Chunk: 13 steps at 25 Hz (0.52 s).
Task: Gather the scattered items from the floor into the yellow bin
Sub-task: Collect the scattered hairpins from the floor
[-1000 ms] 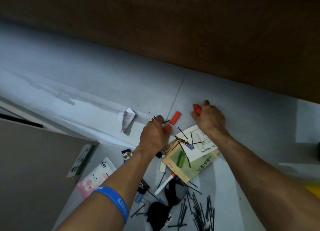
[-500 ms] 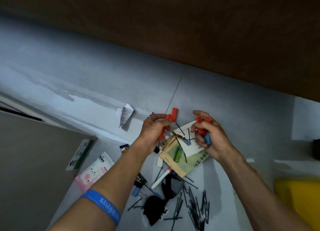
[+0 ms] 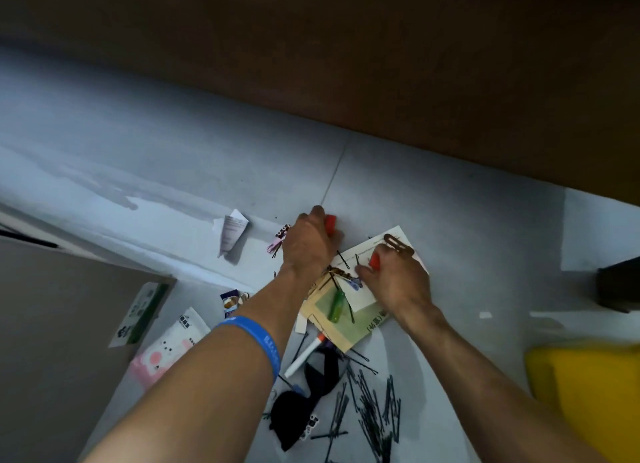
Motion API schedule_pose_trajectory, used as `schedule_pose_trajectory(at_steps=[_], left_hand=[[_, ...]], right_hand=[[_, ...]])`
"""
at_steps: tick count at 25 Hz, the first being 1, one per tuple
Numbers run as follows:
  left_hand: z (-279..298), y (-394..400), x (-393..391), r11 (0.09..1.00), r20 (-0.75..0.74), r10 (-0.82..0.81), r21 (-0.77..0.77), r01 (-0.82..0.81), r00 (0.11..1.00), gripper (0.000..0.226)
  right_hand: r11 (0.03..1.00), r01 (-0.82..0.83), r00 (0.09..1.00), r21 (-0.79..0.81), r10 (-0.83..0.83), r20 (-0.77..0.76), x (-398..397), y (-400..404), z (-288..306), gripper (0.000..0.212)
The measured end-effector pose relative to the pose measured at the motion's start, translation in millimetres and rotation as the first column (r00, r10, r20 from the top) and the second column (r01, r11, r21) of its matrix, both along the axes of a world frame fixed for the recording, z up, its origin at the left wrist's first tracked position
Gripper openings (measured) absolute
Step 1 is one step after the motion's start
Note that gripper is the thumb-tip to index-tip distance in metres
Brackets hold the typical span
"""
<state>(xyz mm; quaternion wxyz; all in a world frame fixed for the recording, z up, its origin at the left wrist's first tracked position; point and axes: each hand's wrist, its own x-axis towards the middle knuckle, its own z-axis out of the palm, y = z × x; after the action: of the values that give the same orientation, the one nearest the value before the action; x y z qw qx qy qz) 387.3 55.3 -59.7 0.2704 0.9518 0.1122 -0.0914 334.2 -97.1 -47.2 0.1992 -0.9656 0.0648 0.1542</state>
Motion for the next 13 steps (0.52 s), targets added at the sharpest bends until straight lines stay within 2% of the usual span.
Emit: schedule_pose_trajectory(at_steps=[1,2,3,4,5,6,7,8,9,10,13], left_hand=[[-3,-1,0,0.994,0.004,-0.053,0.096,0.052,0.999,0.034],[-4,-2,0,0.99,-0.01,-0.065,0.129,0.066,0.998,0.035],[-3,-2,-1,0.997,-0.055,-0.021,0.071,0.025,0.998,0.035],[1,-2,-3,0.991,-0.124,0.065,-0.107,-0.079,0.99,0.034],[8,-2,-8,0.912,-0.222,0.163,-0.337,-0.233,0.961,0.032],[19,0,-16,0.765,-0.332,0.233,-0.518,-0.383,0.914,0.027],[30,2,-26,0.623,-0.403,0.254,-0.628,-0.467,0.88,0.024],[41,2,-37,0.492,-0.45,0.247,-0.705,-0.511,0.858,0.021],[53,1,-49,0.361,-0.487,0.229,-0.762,-0.538,0.843,0.015],[66,-4,-59,0.229,-0.516,0.21,-0.8,-0.555,0.83,0.01],[103,-35,-85,-0.125,-0.562,0.21,-0.827,-0.548,0.8,0.02]], right_hand=[[1.0,-0.013,1.0,-0.026,0.013,0.026,-2,3,-2,0.027],[1.0,0.001,0.999,-0.029,0.001,0.044,-4,4,-3,0.026],[0.998,0.055,0.998,0.036,-0.056,0.027,-7,3,-4,0.026],[0.964,0.176,0.984,0.2,-0.172,-0.041,-10,1,-3,0.027],[0.832,0.345,0.939,0.435,-0.305,-0.16,-11,-1,1,0.027],[0.594,0.495,0.867,0.634,-0.387,-0.314,-12,-2,7,0.024],[0.352,0.58,0.803,0.734,-0.4,-0.443,-15,-2,15,0.018],[0.149,0.613,0.76,0.776,-0.379,-0.528,-20,-1,24,0.011],[-0.019,0.612,0.741,0.79,-0.336,-0.582,-25,2,36,0.007],[-0.155,0.589,0.736,0.793,-0.303,-0.606,-31,5,47,0.012],[-0.449,0.495,0.687,0.744,-0.322,-0.652,-49,11,88,0.024]])
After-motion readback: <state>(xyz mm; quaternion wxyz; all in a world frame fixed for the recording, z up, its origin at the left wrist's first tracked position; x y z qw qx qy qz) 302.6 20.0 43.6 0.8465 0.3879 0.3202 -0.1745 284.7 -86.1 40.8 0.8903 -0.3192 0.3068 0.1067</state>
